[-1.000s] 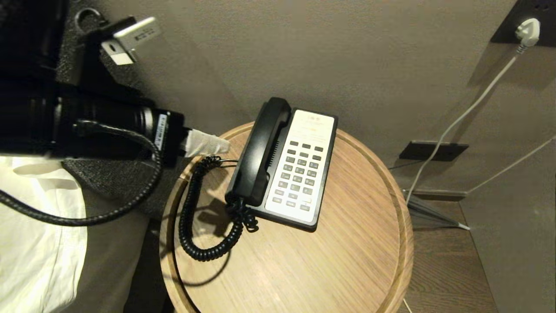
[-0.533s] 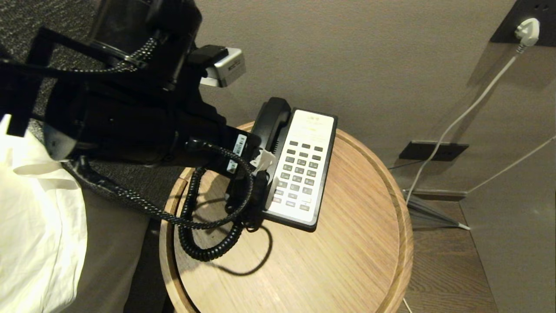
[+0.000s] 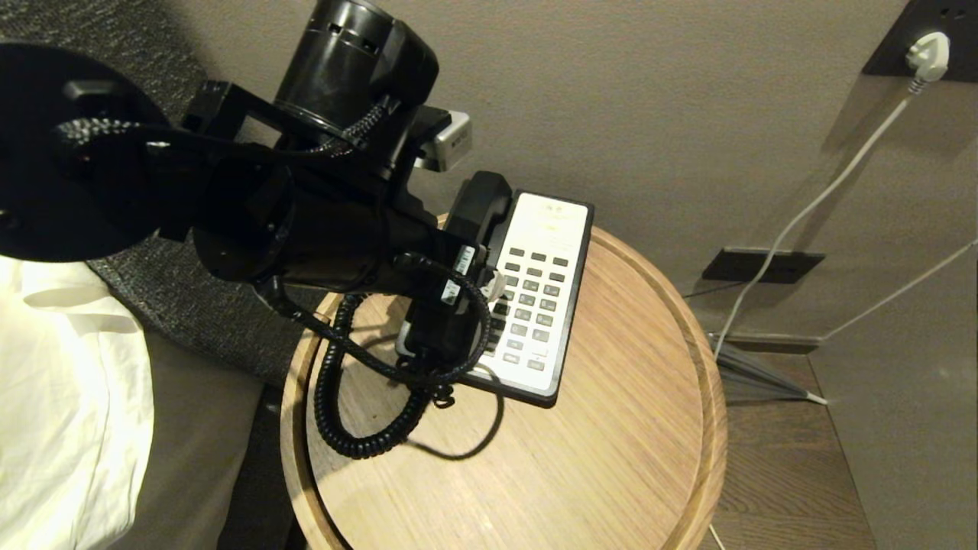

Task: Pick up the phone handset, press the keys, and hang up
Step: Pick up the desk phone handset

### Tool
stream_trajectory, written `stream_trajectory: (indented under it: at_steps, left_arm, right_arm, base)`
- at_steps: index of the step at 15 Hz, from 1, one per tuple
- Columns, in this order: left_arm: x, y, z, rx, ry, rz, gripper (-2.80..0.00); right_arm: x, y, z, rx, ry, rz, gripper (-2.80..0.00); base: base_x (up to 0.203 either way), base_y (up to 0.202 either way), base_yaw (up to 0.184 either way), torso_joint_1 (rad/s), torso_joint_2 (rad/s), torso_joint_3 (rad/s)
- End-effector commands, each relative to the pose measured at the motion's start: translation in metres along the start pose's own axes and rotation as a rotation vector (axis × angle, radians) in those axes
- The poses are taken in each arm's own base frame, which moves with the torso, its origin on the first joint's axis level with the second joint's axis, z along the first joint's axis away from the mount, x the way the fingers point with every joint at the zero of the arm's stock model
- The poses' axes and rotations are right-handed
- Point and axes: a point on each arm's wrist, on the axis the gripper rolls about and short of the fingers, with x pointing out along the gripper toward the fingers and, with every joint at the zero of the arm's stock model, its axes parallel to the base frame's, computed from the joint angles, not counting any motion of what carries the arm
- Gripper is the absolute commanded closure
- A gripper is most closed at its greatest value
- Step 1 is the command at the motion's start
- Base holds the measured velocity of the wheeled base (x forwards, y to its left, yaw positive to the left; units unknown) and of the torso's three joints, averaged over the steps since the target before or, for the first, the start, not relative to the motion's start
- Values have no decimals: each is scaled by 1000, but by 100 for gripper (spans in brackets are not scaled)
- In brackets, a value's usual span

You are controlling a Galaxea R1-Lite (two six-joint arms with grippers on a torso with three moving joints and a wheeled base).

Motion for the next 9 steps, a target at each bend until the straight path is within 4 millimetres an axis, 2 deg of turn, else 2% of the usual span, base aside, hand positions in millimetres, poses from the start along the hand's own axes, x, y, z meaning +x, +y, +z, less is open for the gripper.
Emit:
stream_trajectory:
  at_steps: [1,9]
  left_arm:
    - [2,0,0,-3,4,5,0]
    - [-4,3,0,-6,4,14,0]
  right_arm:
    - [0,0,0,0,0,1,0]
    - [0,0,0,0,0,0,0]
  base:
    - [0,0,0,0,0,0]
    - [0,0,0,0,0,0]
